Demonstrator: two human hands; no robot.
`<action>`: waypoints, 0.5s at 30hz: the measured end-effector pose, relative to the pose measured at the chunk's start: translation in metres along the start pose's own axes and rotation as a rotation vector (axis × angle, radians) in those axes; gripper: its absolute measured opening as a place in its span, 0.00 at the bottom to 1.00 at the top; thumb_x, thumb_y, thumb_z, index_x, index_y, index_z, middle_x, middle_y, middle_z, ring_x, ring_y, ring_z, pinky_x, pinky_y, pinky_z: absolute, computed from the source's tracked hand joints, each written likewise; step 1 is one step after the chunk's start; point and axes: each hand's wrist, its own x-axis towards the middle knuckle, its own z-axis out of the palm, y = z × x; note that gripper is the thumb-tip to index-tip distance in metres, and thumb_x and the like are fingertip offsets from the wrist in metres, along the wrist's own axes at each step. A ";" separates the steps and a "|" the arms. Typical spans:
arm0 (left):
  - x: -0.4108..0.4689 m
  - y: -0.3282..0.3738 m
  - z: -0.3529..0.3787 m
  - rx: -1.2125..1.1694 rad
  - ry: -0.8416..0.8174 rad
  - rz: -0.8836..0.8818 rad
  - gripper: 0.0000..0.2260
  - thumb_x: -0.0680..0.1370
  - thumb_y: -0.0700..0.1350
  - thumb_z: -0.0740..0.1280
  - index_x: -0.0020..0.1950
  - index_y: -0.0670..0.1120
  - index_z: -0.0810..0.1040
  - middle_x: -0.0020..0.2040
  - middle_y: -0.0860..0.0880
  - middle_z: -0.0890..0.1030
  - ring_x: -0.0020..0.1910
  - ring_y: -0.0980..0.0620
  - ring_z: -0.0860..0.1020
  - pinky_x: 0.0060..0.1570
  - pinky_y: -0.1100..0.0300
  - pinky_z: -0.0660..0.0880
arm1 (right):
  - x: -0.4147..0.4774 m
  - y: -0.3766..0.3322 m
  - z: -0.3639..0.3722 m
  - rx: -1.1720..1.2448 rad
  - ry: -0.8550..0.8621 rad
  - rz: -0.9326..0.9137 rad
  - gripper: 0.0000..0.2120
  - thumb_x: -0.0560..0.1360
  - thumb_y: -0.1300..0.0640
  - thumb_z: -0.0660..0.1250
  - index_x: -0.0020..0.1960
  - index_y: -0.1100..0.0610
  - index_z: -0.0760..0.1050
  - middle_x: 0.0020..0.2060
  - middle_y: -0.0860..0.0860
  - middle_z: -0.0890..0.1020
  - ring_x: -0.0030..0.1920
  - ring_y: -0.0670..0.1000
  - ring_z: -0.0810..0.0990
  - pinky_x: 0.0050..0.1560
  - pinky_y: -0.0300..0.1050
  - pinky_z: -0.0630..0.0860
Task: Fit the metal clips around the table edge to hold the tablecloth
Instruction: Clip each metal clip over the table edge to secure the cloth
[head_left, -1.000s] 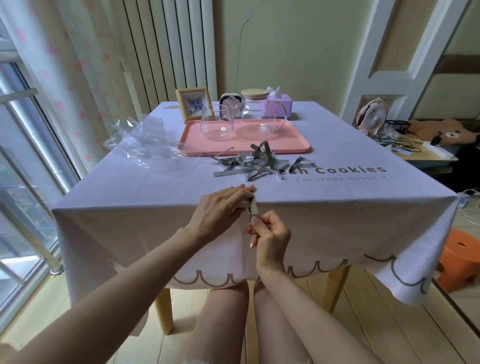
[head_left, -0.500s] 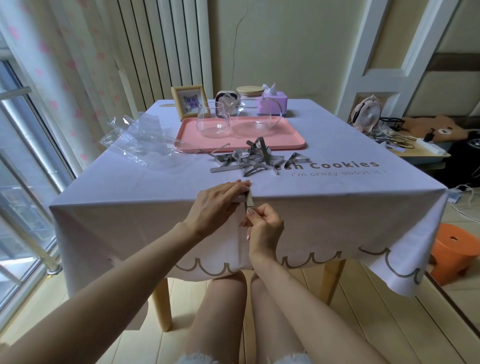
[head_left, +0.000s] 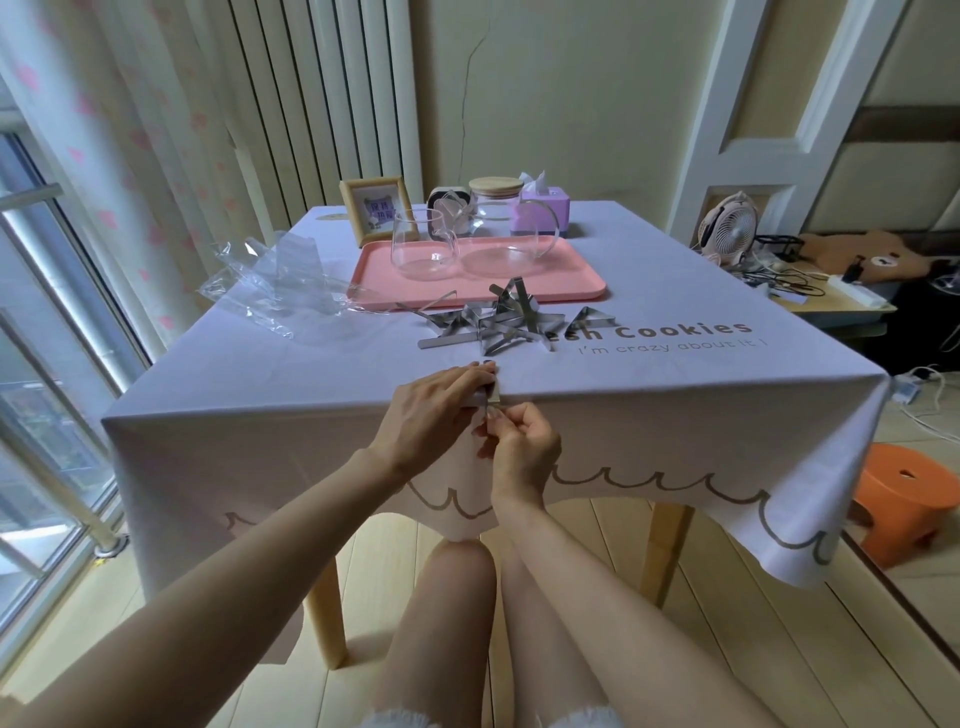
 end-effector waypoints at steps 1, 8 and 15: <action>0.000 0.000 0.000 0.000 -0.003 -0.004 0.18 0.68 0.39 0.74 0.57 0.46 0.77 0.57 0.51 0.81 0.50 0.51 0.82 0.32 0.61 0.76 | -0.001 0.002 -0.001 -0.032 -0.008 -0.039 0.11 0.72 0.65 0.68 0.31 0.58 0.74 0.28 0.52 0.79 0.27 0.51 0.74 0.28 0.41 0.70; -0.004 -0.007 -0.006 -0.060 -0.151 0.019 0.24 0.73 0.51 0.67 0.67 0.48 0.71 0.68 0.54 0.73 0.66 0.54 0.72 0.52 0.63 0.72 | 0.013 0.005 -0.033 -0.625 0.011 -0.675 0.17 0.64 0.59 0.77 0.49 0.58 0.76 0.46 0.52 0.76 0.43 0.50 0.73 0.46 0.38 0.68; -0.002 -0.005 -0.005 -0.073 -0.117 0.013 0.24 0.74 0.59 0.64 0.67 0.49 0.72 0.68 0.54 0.73 0.67 0.55 0.71 0.50 0.58 0.75 | 0.052 -0.010 -0.043 -0.925 -0.221 -0.938 0.18 0.62 0.55 0.77 0.51 0.53 0.80 0.52 0.48 0.81 0.55 0.50 0.77 0.67 0.52 0.62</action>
